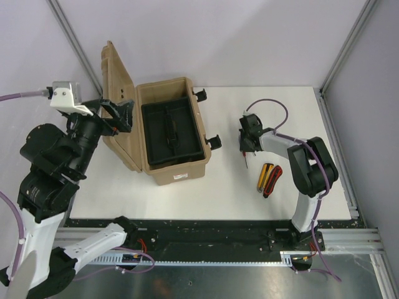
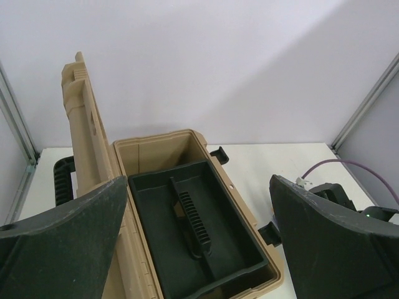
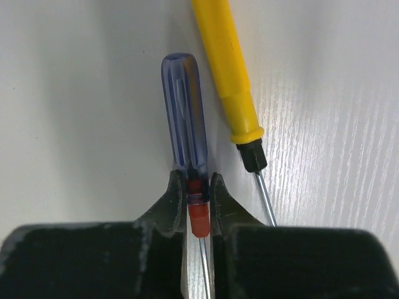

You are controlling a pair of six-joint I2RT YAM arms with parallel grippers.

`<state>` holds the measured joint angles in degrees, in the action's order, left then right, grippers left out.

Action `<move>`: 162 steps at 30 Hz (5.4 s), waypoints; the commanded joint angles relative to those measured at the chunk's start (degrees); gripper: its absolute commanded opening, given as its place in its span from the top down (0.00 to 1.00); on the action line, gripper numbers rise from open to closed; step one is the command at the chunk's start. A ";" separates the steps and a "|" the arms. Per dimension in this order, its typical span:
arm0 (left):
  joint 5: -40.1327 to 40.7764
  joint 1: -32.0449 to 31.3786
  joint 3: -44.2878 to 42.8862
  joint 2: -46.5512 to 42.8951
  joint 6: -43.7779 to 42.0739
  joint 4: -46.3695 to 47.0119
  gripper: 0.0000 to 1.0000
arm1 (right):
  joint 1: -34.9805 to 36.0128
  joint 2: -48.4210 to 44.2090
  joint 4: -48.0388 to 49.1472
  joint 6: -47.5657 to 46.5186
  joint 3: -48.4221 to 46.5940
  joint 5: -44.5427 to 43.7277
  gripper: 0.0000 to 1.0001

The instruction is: Pack the tool kit

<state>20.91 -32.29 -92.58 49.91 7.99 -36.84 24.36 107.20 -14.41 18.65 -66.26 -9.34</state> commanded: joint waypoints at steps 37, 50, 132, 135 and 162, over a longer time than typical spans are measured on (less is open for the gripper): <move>-6.46 -0.02 2.72 -3.39 -4.20 3.57 0.01 | 27.12 7.49 -6.76 12.33 -42.64 -13.58 1.00; -6.45 -0.05 3.23 -3.42 -4.81 3.54 0.01 | 26.18 14.64 -13.53 15.47 -49.33 -18.49 0.89; -7.81 -0.04 0.61 0.37 -6.16 3.55 0.01 | 7.68 -11.55 -11.57 -0.96 -25.57 -0.89 1.00; -8.35 -0.04 0.64 0.77 -5.77 3.60 0.01 | 12.01 -13.60 -8.85 -0.38 -26.28 -0.56 1.00; -9.42 0.00 2.16 -1.22 -4.30 3.55 0.00 | 26.00 6.32 -3.16 7.77 -38.64 -5.42 1.00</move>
<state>12.10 -32.29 -90.50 49.12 3.20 -34.68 50.39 111.96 -18.94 24.97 -101.54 -12.78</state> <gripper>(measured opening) 0.994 0.086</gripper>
